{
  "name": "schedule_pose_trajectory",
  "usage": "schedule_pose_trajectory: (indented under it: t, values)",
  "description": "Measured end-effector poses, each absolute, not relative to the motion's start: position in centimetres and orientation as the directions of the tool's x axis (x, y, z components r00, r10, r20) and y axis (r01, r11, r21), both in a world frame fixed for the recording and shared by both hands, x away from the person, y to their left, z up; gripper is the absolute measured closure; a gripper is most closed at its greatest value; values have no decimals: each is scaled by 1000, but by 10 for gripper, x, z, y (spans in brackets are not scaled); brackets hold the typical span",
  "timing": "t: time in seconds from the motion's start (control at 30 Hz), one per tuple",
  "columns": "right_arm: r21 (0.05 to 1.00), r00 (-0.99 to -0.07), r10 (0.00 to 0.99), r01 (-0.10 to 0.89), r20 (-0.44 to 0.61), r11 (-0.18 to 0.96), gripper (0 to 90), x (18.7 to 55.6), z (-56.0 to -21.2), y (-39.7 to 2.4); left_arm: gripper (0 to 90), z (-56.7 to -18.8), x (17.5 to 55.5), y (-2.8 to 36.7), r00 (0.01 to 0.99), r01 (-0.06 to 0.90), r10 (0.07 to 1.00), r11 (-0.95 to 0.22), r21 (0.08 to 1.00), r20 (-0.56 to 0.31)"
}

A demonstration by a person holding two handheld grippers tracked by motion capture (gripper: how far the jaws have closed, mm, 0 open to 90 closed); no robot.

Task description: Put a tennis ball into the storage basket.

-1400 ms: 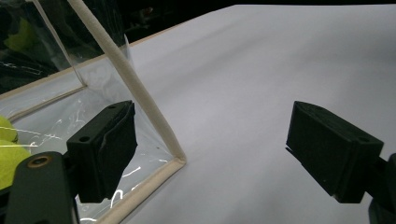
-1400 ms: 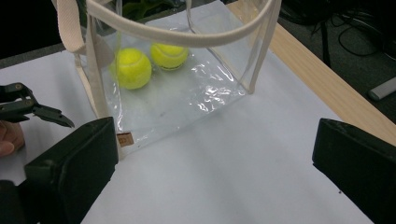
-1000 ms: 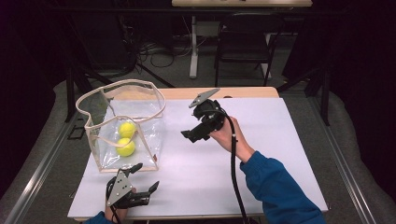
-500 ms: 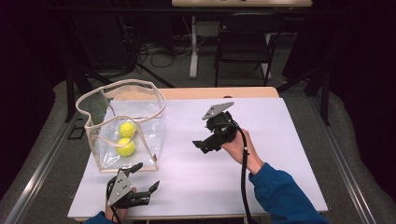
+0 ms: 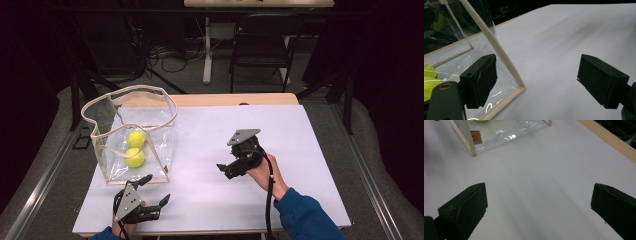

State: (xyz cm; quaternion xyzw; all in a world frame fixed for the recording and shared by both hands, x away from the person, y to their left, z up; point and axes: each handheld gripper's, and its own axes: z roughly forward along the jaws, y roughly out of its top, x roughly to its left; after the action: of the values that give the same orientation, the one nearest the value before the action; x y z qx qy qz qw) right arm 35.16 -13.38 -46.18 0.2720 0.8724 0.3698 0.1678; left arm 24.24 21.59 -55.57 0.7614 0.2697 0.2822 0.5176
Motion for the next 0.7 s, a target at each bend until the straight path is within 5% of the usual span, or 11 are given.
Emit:
schedule_pose_trajectory:
  t: [0.7]
  values:
    - [742, -758, 648, 390, -77, 545, 8, 323, -508, -174, 159, -556, 241, 216, 688, 121, 709, -323, 938, 155]
